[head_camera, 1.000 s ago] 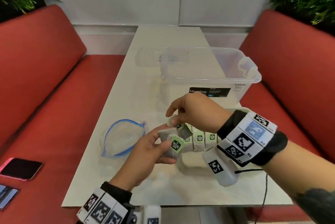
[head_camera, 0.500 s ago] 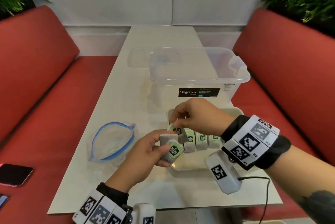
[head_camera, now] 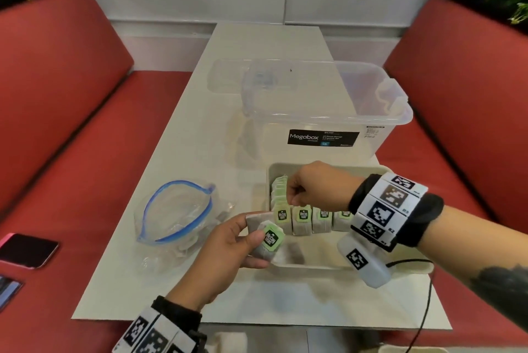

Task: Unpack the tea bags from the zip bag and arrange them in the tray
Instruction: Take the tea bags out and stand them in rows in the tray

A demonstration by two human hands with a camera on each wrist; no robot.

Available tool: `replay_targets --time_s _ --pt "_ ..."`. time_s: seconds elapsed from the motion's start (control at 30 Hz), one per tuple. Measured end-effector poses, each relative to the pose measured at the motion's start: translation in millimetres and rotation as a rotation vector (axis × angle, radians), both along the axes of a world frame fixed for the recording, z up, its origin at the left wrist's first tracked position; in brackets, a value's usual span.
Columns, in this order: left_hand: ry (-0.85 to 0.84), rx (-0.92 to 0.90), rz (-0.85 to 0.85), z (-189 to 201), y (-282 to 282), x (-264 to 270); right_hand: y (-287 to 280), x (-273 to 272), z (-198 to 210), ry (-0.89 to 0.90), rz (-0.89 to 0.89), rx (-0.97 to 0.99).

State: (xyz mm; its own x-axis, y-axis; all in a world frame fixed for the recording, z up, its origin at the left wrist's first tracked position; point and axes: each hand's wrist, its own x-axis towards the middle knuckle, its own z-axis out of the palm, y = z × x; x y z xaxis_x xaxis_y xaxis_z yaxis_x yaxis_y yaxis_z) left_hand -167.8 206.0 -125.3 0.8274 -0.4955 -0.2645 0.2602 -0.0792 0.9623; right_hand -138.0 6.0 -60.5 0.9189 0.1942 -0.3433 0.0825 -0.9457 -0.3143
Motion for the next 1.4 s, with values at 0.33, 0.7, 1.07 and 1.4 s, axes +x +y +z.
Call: replay_targets --time_s 0.33,0.7,1.07,1.4 --pt "0.065 -0.062 0.081 -3 18 -5 1 6 -29 0.446 0.578 -0.365" --pt "0.098 -0.130 0.135 -8 26 -11 -17 5 -49 0.372 0.696 -0.374" --pt "0.139 -0.103 0.160 -5 27 -16 11 7 -88 0.179 0.950 -0.333" --pt "0.139 -0.078 0.158 -3 25 -20 11 -1 -92 0.153 0.982 -0.367"
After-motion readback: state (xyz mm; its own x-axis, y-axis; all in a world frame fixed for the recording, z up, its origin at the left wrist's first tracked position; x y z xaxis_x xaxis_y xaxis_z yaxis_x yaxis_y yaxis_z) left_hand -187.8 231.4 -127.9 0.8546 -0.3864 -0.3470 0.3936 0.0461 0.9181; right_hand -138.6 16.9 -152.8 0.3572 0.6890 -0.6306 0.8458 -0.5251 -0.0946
